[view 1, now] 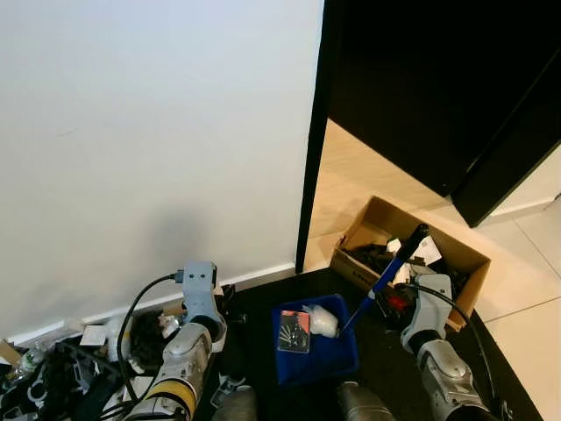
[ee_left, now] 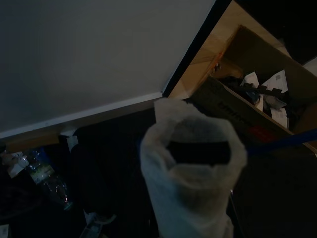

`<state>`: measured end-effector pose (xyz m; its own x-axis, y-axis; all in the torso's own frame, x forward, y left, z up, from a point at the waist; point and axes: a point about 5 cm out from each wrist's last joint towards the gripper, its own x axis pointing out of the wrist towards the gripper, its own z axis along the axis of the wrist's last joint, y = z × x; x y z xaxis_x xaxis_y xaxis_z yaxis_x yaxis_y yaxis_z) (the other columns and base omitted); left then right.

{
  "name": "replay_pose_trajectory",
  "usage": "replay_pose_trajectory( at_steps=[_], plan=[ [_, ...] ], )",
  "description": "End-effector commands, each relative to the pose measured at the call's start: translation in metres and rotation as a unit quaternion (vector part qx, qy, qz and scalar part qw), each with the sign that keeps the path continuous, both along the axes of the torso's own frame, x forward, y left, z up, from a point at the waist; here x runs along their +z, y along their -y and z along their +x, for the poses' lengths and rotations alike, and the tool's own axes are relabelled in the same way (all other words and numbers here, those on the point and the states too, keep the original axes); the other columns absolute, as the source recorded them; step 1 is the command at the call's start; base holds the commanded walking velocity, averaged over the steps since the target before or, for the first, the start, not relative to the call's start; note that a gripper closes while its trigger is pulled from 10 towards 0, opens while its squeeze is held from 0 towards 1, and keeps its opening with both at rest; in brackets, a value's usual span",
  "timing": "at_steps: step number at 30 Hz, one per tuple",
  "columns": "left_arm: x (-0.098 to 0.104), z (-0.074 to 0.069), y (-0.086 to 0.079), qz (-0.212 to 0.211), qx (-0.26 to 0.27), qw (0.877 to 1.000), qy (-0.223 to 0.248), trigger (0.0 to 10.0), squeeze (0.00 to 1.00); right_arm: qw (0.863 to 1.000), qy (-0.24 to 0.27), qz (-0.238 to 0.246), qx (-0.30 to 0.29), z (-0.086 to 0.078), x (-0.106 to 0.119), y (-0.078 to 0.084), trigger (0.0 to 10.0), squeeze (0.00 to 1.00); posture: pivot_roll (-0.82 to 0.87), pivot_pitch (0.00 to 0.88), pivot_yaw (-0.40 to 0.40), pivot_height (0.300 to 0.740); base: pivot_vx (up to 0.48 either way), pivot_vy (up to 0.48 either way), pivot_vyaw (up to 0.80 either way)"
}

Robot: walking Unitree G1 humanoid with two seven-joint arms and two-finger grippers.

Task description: Sweep floor

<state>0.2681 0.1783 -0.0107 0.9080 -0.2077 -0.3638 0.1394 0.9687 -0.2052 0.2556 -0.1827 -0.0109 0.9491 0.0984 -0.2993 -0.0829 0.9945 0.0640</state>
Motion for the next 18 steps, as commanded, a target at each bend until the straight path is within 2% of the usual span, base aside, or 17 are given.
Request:
replay_pose_trajectory(
  at_steps=[1, 18],
  plan=[
    [-0.0067, -0.0061, 0.0023, -0.003, 0.001, 1.000, -0.016, 10.0, 0.00, 1.000, -0.018, 0.001, -0.009, -0.0060, -0.0064, 0.0033, 10.0, 0.00, 0.02, 0.164, -0.016, 0.740, 0.000, 0.000, 0.00],
    [-0.0067, -0.0061, 0.0021, -0.003, 0.002, 1.000, -0.016, 10.0, 0.00, 1.000, -0.018, 0.000, -0.009, -0.0060, -0.0064, 0.0035, 10.0, 0.00, 0.02, 0.164, -0.017, 0.740, 0.000, 0.000, 0.00]
  ],
)
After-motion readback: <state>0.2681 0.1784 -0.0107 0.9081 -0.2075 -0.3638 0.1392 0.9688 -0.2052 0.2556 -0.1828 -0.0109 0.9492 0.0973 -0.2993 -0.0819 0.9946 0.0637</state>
